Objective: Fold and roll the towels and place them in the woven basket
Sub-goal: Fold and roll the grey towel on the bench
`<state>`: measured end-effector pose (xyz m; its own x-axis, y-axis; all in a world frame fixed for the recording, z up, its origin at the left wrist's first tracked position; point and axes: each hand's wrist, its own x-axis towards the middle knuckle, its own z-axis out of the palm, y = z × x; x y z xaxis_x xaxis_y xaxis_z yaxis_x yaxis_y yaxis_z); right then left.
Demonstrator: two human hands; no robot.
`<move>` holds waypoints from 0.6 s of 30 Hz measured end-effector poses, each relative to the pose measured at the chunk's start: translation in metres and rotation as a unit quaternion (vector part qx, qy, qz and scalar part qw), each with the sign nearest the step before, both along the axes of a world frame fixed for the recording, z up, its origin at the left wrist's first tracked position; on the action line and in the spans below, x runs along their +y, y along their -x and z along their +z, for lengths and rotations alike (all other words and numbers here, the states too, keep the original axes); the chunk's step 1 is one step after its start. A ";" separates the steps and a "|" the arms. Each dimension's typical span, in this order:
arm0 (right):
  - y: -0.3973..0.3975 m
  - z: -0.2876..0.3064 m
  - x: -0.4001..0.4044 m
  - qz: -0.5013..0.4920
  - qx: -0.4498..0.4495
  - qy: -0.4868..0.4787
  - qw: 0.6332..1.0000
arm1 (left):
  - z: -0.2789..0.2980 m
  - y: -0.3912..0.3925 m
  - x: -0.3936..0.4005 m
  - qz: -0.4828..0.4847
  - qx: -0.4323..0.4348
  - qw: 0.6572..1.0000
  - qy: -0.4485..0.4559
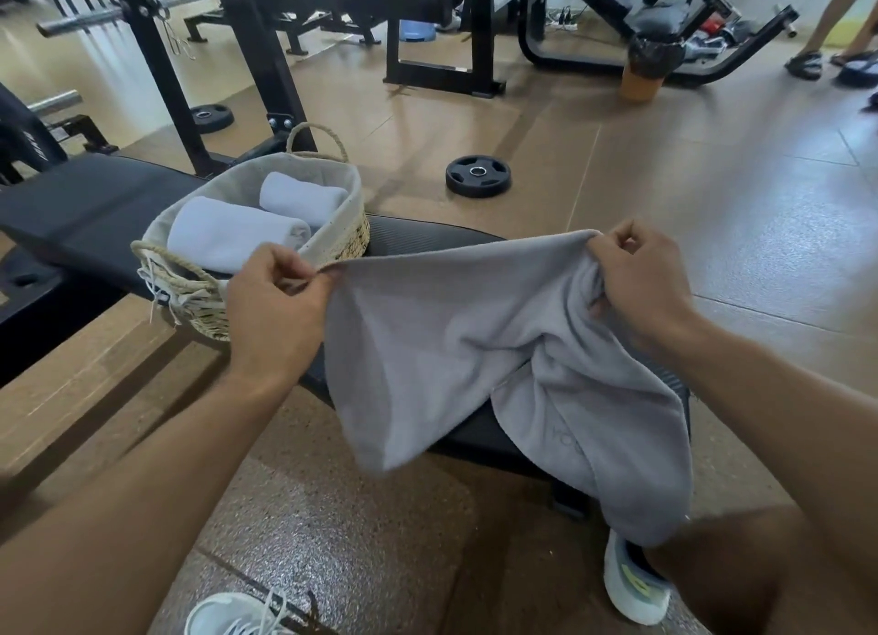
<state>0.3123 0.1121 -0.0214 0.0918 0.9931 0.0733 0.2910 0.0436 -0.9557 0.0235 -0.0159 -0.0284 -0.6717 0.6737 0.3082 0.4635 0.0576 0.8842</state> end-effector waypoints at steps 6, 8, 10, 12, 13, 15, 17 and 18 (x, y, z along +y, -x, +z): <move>0.026 -0.001 -0.031 0.267 0.044 0.090 0.959 | 0.000 -0.019 -0.004 -0.064 -0.024 0.998 0.005; 0.022 -0.006 -0.035 0.316 -0.116 0.057 0.940 | -0.008 -0.028 -0.008 -0.111 -0.018 0.993 0.046; 0.013 -0.007 -0.030 0.280 -0.235 0.013 0.931 | -0.013 -0.036 -0.011 -0.154 -0.010 0.985 0.079; 0.004 -0.007 -0.023 0.258 -0.298 0.025 0.919 | -0.015 -0.042 -0.015 -0.187 -0.014 0.977 0.100; -0.001 -0.008 -0.019 0.265 -0.322 0.051 0.907 | -0.014 -0.044 -0.017 -0.204 -0.021 0.973 0.110; -0.008 -0.011 -0.014 0.300 -0.360 0.105 0.877 | -0.014 -0.050 -0.021 -0.239 -0.034 0.962 0.130; -0.009 -0.012 -0.014 0.343 -0.378 0.117 0.852 | -0.014 -0.053 -0.023 -0.258 -0.031 0.955 0.142; -0.009 -0.013 -0.014 0.354 -0.379 0.108 0.848 | -0.014 -0.053 -0.024 -0.254 -0.029 0.956 0.146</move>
